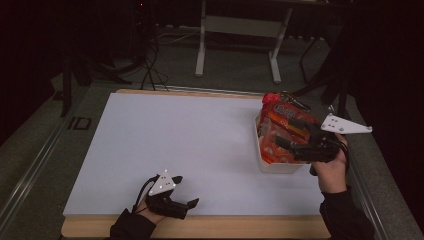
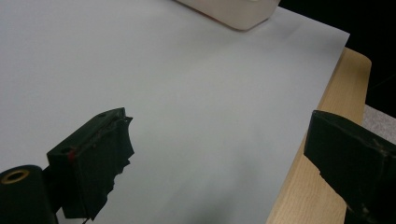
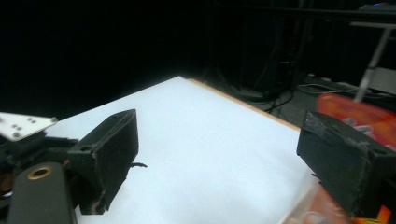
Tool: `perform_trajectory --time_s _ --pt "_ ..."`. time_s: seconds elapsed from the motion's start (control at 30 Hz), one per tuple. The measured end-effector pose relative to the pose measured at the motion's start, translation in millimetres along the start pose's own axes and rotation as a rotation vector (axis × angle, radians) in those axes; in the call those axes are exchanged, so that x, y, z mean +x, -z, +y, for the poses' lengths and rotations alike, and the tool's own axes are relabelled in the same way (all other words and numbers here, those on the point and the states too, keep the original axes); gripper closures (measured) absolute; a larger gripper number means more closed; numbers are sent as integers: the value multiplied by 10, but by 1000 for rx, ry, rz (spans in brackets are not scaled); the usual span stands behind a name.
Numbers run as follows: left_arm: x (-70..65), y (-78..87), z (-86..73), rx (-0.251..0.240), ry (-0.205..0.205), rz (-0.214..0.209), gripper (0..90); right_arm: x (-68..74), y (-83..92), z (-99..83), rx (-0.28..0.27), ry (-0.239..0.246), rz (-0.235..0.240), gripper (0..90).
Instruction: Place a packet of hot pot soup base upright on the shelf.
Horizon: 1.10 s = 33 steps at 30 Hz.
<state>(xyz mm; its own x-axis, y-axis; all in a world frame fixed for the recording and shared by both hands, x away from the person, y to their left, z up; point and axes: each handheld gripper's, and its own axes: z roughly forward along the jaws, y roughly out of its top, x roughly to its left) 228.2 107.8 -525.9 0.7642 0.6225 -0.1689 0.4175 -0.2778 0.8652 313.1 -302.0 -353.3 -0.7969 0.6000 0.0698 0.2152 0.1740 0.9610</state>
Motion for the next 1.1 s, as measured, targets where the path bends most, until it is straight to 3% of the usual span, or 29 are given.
perform_trajectory --time_s 0.2,0.47,0.63,1.1 --pt "-3 4 3 -2 -4 -1 70 62 -100 -164 22 -12 35 138" --pt "-5 3 7 -8 -2 -2 70 171 -198 -392 42 -15 44 140" --pt "-19 -1 14 -12 -12 -5 70 265 -273 -557 83 -13 60 140" --pt "-45 2 14 -11 -30 -12 70 372 -308 -913 134 -22 85 140"
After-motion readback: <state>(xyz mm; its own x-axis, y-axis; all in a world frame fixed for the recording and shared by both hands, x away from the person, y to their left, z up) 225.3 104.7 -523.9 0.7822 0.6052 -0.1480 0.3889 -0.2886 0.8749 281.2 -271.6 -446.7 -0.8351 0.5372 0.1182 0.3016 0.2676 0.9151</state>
